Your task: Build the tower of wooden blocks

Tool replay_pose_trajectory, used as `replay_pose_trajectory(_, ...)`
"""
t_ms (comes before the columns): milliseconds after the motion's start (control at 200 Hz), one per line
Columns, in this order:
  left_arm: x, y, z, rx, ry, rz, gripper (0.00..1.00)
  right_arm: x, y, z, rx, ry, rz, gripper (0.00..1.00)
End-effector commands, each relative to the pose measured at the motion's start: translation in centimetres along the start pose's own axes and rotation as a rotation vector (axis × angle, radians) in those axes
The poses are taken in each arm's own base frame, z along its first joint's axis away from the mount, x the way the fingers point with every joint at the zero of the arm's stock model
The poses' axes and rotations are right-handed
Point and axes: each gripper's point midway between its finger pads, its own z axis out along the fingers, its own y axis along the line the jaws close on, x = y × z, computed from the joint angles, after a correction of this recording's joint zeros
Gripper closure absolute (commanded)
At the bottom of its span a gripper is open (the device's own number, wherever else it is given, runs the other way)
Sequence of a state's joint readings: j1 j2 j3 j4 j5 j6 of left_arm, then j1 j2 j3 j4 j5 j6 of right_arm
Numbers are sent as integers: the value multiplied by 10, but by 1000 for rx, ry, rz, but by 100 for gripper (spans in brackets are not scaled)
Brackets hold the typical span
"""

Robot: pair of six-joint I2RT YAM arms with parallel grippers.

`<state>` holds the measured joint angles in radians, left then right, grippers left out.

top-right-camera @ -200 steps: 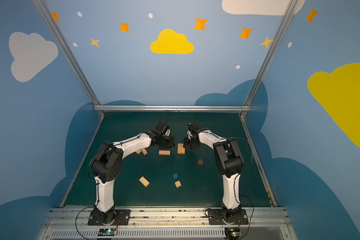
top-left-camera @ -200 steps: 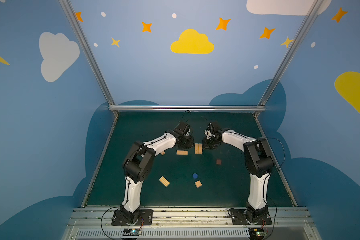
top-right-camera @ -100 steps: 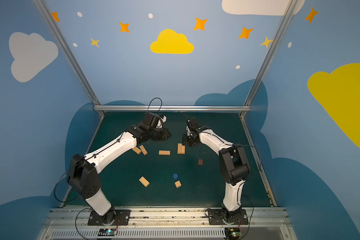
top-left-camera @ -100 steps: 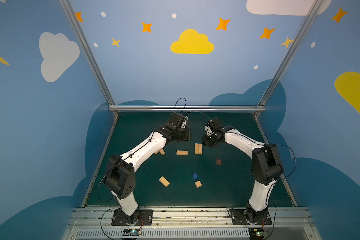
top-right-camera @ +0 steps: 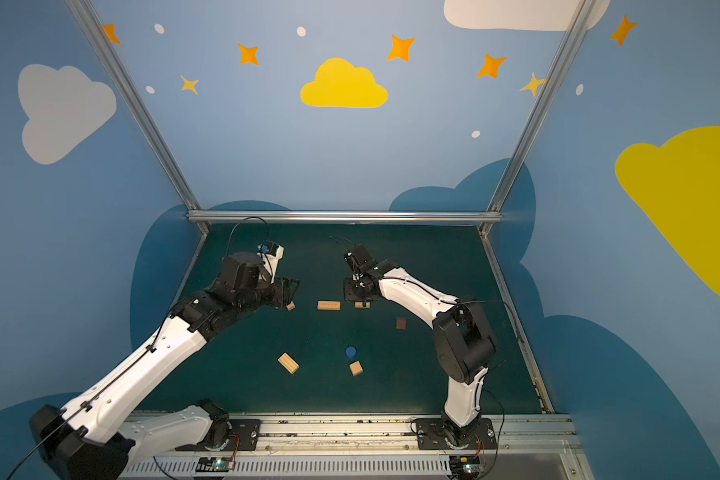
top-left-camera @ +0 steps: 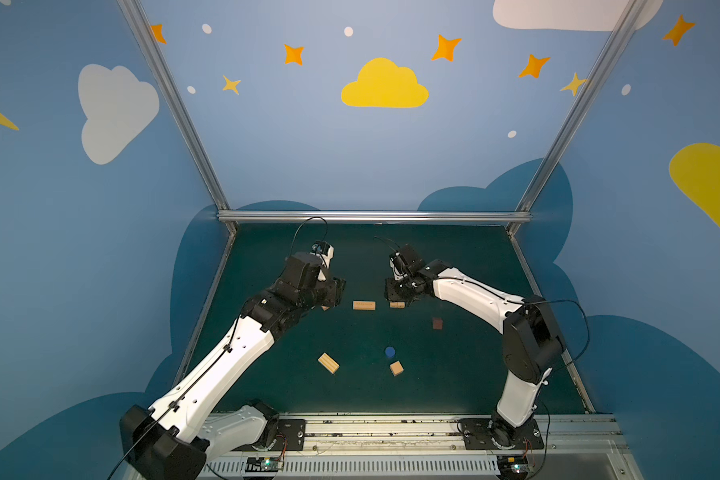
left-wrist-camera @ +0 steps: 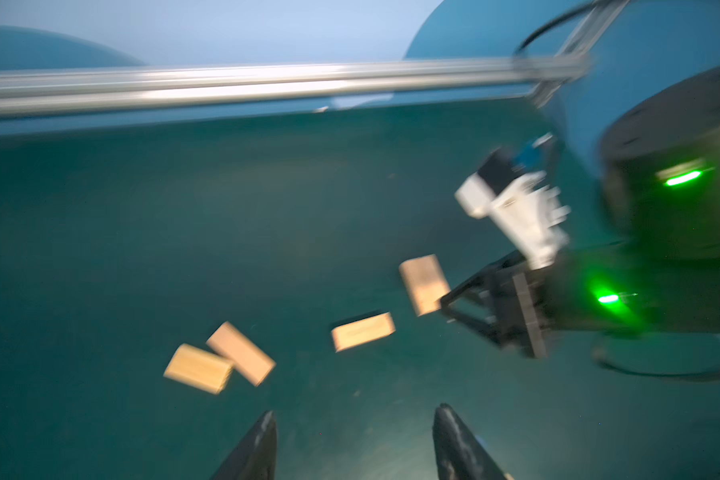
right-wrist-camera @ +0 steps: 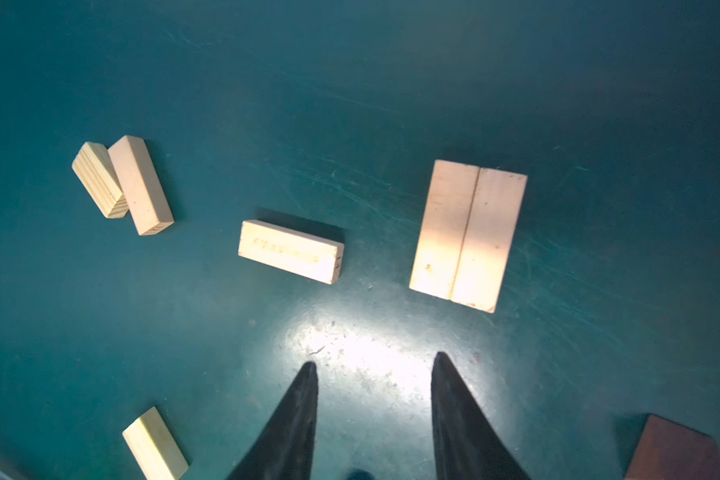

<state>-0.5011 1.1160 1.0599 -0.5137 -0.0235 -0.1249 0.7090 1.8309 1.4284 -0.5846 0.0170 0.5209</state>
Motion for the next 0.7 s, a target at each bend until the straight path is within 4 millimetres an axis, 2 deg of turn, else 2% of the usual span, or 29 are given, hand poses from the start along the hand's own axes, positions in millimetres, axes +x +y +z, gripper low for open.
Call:
replay_pose_trajectory(0,0,24,-2,-102,-42,64,32,-13,11,-13,28,-60,5,58)
replay_pose_trajectory(215,-1,31,-6,-110,-33,77,21,-10,28,-11,53,-80,-25,56)
replay_pose_trajectory(621,3,35,-6,-124,-12,109,13,-6,47,-4,78,-97,-35,55)
replay_pose_trajectory(696,5,38,-5,-134,-4,123,10,-4,50,-1,90,-96,-38,52)
